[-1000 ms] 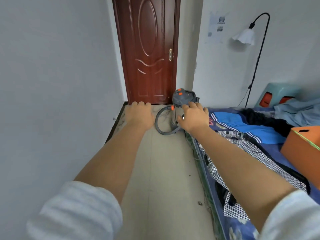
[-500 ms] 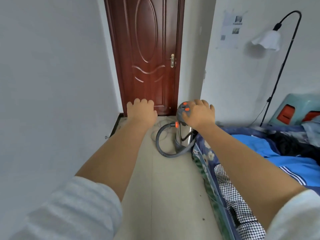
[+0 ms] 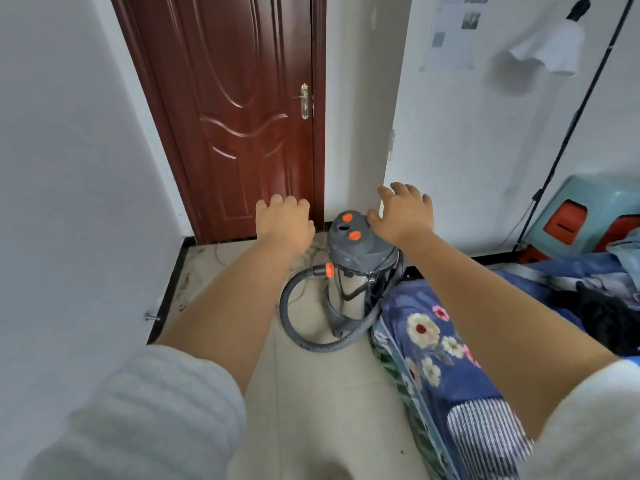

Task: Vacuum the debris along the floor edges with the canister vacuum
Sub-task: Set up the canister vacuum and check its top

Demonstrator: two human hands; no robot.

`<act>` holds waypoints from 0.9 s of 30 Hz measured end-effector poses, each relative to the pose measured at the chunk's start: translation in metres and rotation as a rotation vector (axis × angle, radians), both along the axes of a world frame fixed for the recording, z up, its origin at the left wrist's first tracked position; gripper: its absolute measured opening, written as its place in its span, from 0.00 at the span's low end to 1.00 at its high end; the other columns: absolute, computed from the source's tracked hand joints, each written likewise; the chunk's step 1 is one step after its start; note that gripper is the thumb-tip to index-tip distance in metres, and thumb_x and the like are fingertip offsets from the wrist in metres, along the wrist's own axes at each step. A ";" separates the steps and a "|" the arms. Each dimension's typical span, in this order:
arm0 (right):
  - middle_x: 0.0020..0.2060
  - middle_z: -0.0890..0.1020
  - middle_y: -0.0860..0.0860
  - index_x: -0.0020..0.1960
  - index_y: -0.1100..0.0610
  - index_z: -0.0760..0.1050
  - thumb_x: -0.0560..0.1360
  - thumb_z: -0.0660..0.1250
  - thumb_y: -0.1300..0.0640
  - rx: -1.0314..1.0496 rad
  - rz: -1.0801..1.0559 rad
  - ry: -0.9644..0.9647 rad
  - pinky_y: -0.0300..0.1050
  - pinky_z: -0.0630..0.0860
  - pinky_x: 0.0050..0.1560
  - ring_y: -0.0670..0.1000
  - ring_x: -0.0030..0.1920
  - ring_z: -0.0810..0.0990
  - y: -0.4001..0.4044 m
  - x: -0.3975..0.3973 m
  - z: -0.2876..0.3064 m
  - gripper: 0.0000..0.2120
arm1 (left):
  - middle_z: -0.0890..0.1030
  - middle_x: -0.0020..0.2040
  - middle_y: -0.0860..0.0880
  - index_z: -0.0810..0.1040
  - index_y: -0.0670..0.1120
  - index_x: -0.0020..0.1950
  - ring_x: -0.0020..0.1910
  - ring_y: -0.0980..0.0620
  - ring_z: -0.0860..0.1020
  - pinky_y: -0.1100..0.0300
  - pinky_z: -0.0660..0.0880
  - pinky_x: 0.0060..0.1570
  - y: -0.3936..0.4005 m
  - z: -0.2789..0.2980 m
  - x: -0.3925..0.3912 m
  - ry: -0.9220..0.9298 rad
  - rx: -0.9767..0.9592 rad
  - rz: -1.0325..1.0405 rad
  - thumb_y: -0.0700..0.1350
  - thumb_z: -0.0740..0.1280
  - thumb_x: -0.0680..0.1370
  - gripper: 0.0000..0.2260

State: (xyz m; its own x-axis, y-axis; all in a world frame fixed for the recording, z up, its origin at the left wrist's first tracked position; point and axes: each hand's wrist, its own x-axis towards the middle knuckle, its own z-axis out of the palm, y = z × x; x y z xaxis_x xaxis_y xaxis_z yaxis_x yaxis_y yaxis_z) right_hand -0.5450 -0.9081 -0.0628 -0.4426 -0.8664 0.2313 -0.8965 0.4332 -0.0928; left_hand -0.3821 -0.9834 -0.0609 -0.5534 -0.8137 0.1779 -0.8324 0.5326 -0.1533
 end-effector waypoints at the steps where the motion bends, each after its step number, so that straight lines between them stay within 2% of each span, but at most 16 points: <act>1: 0.71 0.64 0.56 0.72 0.57 0.61 0.79 0.56 0.49 0.010 -0.002 0.001 0.58 0.54 0.71 0.57 0.72 0.58 -0.023 -0.018 0.000 0.24 | 0.72 0.64 0.46 0.68 0.44 0.65 0.65 0.45 0.67 0.50 0.63 0.61 -0.024 0.000 -0.015 0.001 0.005 0.004 0.50 0.53 0.81 0.17; 9: 0.71 0.64 0.56 0.73 0.56 0.60 0.79 0.55 0.49 0.031 -0.026 -0.009 0.59 0.53 0.72 0.57 0.72 0.58 -0.191 -0.116 0.004 0.24 | 0.71 0.65 0.46 0.66 0.45 0.67 0.67 0.45 0.65 0.48 0.61 0.65 -0.198 0.010 -0.107 0.004 -0.012 -0.001 0.50 0.53 0.81 0.17; 15: 0.73 0.60 0.55 0.74 0.55 0.58 0.79 0.54 0.48 0.018 -0.062 0.005 0.59 0.49 0.72 0.56 0.74 0.53 -0.313 -0.177 -0.002 0.25 | 0.68 0.68 0.47 0.63 0.45 0.70 0.70 0.45 0.62 0.46 0.57 0.68 -0.333 0.006 -0.180 0.013 -0.035 -0.063 0.50 0.52 0.81 0.19; 21: 0.74 0.59 0.54 0.74 0.55 0.57 0.80 0.55 0.48 0.007 -0.196 -0.044 0.58 0.49 0.73 0.56 0.75 0.51 -0.397 -0.248 -0.012 0.25 | 0.67 0.68 0.47 0.63 0.46 0.71 0.69 0.47 0.62 0.47 0.58 0.67 -0.443 -0.002 -0.277 0.050 -0.026 -0.222 0.50 0.53 0.81 0.20; 27: 0.74 0.59 0.54 0.74 0.55 0.58 0.79 0.55 0.48 0.043 -0.331 -0.089 0.58 0.49 0.73 0.56 0.75 0.51 -0.452 -0.320 -0.046 0.25 | 0.67 0.69 0.47 0.63 0.46 0.71 0.69 0.46 0.62 0.48 0.58 0.67 -0.509 -0.036 -0.372 0.038 0.032 -0.382 0.50 0.54 0.81 0.19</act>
State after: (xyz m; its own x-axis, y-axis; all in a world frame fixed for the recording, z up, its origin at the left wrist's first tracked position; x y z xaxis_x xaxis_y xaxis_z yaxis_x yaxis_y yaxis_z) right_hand -0.8651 -1.3600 -0.1088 -0.7185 -0.6801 0.1455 -0.6955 0.7047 -0.1402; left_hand -0.7544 -1.4923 -0.0973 -0.8114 -0.5554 0.1823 -0.5776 0.8096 -0.1042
